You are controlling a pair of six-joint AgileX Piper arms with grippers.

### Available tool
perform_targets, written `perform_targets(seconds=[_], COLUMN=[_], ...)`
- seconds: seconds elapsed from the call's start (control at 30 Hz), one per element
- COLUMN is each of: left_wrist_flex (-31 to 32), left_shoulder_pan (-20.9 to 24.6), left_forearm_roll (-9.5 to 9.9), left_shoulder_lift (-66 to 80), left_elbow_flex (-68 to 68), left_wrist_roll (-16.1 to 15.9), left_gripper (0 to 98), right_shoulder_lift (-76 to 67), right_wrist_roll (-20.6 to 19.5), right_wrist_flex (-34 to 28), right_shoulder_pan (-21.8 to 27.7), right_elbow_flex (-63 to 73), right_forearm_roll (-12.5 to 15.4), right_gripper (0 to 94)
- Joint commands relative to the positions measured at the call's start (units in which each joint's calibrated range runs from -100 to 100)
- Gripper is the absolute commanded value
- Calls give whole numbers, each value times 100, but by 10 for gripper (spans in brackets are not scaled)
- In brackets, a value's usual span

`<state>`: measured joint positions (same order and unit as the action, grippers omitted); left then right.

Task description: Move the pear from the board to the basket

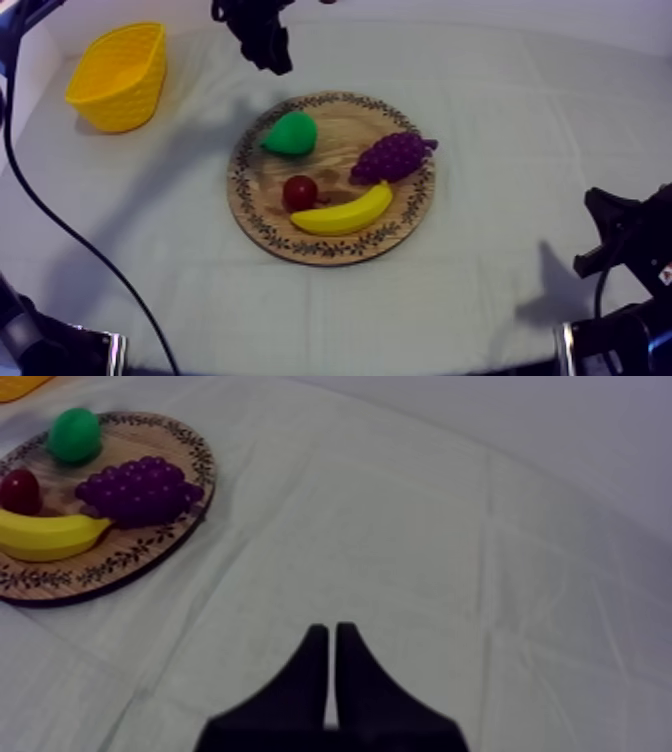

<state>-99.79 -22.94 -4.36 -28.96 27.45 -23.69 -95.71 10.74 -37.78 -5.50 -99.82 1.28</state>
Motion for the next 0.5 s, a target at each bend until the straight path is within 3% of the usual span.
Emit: perform_targets(seconds=[0.0, 0.23, 0.47], left_wrist_flex=[4, 3, 15], left_shoulder_pan=[-9, -86, -139], left_forearm_roll=[61, 170, 214], left_shoulder_lift=[1, 3, -220], left_elbow_flex=[-20, -58, -113], left_wrist_roll=[81, 212, 194], left_gripper=[706, 911, 962], right_shoulder_lift=[-4, -4, -4], right_wrist_roll=[-2, -2, -2], right_wrist_flex=[-4, -4, -4], right_shoulder_pan=[-1, -1, -1], right_elbow_flex=[5, 5, 5], right_forearm_roll=[1, 1, 1], right_gripper=[4, 4, 4])
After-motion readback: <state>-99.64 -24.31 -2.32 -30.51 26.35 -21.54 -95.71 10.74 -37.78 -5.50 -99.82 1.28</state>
